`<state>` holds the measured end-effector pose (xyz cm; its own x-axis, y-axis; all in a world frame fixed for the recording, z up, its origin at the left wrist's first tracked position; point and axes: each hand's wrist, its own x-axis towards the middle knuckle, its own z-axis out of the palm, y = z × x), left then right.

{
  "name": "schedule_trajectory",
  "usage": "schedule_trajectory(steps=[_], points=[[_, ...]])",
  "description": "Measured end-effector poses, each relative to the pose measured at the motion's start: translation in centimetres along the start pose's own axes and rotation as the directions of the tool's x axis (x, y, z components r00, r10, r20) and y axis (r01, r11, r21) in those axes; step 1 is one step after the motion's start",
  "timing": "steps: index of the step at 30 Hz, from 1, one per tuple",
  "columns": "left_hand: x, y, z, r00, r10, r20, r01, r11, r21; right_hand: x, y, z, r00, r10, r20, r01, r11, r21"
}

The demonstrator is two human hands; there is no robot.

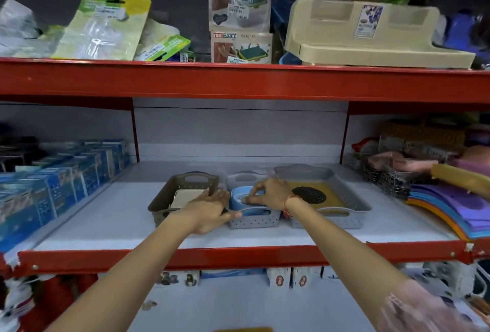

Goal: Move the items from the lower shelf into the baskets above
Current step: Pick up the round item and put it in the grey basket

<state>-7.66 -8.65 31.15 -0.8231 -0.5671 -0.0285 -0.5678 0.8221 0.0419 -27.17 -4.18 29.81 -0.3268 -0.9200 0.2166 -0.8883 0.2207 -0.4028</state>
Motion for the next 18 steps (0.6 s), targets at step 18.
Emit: schedule_trajectory(steps=[18], points=[[-3.6,1.4,4.6,0.533,0.062,-0.844,-0.312,0.941,-0.128,-10.0,-3.1,1.8,0.751,-0.108,-0.651,0.33,0.915,0.23]])
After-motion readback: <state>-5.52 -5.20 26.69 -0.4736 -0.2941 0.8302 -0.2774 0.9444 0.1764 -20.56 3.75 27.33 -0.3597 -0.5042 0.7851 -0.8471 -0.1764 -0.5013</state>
